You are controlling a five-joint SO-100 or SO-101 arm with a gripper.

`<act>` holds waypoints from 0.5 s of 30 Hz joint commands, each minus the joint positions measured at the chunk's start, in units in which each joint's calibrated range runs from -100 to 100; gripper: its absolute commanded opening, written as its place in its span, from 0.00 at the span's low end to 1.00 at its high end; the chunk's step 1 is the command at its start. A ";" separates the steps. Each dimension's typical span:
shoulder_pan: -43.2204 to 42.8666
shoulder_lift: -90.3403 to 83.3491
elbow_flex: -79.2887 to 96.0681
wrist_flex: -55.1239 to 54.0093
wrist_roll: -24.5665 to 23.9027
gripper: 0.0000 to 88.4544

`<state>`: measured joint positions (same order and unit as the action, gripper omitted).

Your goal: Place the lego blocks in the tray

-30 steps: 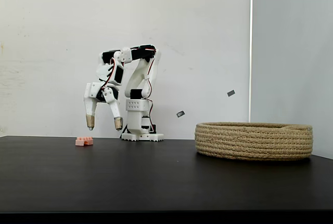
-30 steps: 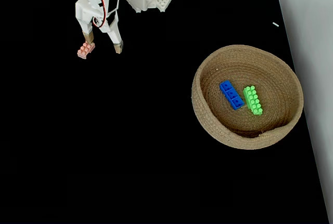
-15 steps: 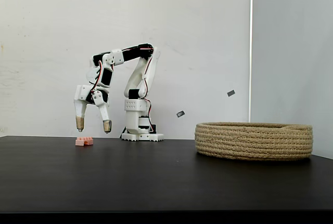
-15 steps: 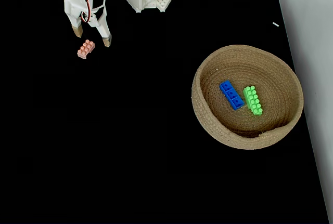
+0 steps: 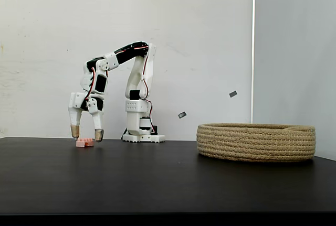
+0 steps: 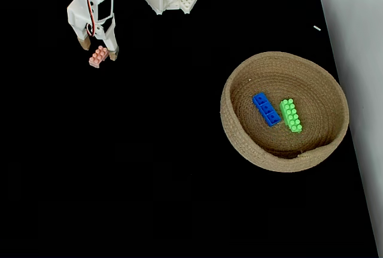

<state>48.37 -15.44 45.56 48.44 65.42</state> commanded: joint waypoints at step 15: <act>-2.86 -0.56 7.02 -9.49 -1.56 0.00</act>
<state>46.01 -15.52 52.01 40.32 64.10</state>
